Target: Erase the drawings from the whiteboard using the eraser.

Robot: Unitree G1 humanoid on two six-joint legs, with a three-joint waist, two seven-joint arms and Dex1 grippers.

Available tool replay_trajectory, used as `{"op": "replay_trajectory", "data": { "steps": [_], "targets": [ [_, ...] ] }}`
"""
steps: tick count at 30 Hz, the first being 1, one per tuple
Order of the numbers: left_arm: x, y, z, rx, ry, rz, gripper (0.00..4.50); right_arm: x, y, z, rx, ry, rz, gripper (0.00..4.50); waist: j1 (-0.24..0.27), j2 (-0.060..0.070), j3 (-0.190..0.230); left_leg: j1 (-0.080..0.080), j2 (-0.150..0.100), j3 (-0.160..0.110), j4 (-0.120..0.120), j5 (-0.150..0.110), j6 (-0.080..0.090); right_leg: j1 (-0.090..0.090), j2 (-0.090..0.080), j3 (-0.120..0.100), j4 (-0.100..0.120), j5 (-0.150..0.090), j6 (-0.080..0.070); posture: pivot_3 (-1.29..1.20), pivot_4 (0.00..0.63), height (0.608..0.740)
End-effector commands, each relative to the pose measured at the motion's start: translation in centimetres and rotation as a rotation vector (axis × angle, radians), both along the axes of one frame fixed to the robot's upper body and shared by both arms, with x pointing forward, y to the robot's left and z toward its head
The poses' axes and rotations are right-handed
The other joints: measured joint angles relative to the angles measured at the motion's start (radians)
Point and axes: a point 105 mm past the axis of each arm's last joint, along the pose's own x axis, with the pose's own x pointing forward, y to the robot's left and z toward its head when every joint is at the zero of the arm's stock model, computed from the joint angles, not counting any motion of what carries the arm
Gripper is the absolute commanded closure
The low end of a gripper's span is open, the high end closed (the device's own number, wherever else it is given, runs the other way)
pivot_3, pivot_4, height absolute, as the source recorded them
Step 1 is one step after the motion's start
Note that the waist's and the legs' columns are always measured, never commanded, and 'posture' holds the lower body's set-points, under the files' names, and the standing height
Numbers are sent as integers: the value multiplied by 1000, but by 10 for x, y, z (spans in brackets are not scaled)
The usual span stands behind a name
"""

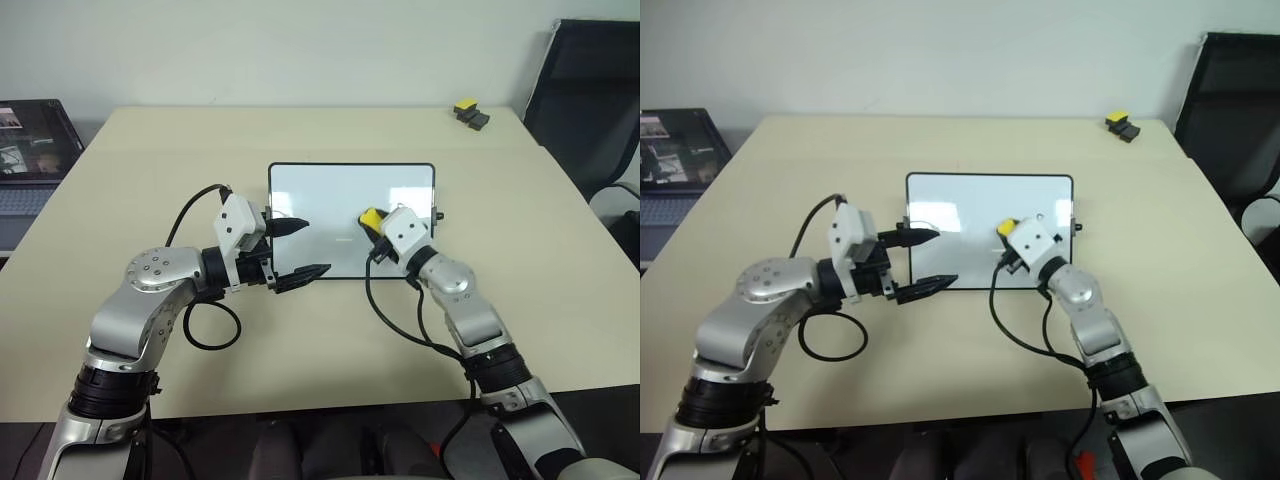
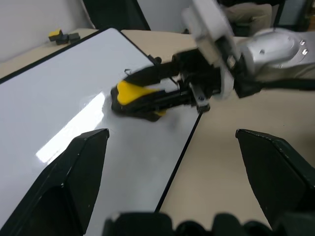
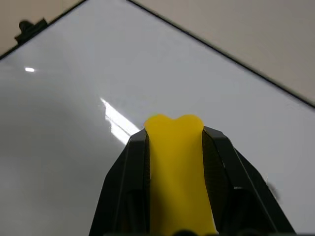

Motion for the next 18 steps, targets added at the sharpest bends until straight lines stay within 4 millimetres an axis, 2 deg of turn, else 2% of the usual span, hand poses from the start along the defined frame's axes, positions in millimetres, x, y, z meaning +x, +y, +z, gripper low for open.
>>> {"op": "replay_trajectory", "data": {
  "steps": [1,4,7,9,11,18],
  "targets": [
    [-1,3,8,-2,-46,4,0,-3,-16,39,33,-93,-39,3390,6,0,0,-3,0,0,0,0,0,-2,0,0,-1,0,0,0,150,740],
    [-2,3,7,-2,-42,5,0,5,-30,46,18,-109,-103,3390,16,0,0,-7,0,1,0,0,-2,-7,0,0,-3,0,1,0,150,740],
    [-1,2,6,-2,-41,3,0,22,-40,40,7,-105,-170,3390,16,0,0,-8,-1,2,0,-1,-1,-7,0,0,-4,-1,1,0,150,740],
    [-1,2,6,-1,-40,2,0,33,-44,32,-19,-100,-205,3390,15,0,0,-7,-1,2,0,-1,-1,-6,0,0,-3,-1,1,0,150,740],
    [-1,2,6,-1,-40,2,0,36,-41,23,-38,-84,-197,3392,15,0,0,-7,-1,2,0,-1,-1,-6,0,0,-3,-1,1,0,150,740],
    [-1,2,6,-1,-40,3,0,31,-29,-29,-27,61,-135,3398,11,-1,-1,-5,-1,2,1,-1,-1,-3,0,0,-1,-1,1,0,150,740]
  ]
}}
